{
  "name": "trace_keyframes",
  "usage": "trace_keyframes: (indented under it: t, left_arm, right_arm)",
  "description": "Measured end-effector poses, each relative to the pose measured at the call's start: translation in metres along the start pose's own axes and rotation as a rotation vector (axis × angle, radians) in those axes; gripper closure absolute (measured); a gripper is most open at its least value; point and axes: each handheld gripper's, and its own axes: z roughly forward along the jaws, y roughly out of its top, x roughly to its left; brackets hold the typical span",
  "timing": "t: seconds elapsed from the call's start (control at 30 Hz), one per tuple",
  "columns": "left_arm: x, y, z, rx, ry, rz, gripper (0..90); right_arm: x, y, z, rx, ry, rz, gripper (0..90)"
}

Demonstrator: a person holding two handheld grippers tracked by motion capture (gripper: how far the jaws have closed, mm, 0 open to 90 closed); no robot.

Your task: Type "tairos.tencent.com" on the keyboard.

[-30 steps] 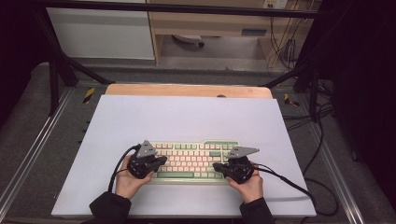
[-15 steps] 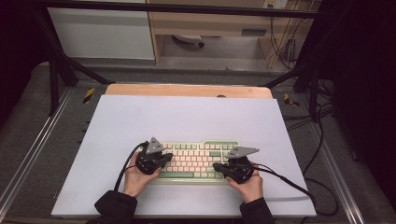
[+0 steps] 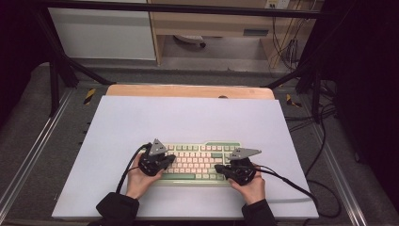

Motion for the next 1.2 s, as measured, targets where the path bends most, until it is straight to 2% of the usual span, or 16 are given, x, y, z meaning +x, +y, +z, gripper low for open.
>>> trace_keyframes:
  t: [0.33,0.87,1.2]
  left_arm:
    - [-0.001,-0.001,0.001,0.011,-0.006,0.008,89.6]
    - [-0.005,0.000,-0.014,-0.016,-0.012,0.030,89.6]
    - [0.005,-0.007,-0.028,-0.020,0.000,0.023,89.5]
  right_arm:
    - [0.000,0.000,0.000,-0.007,0.004,0.000,90.0]
    - [0.001,0.000,-0.001,-0.008,0.008,-0.001,90.0]
    - [0.001,0.000,0.000,-0.002,0.008,-0.004,90.0]
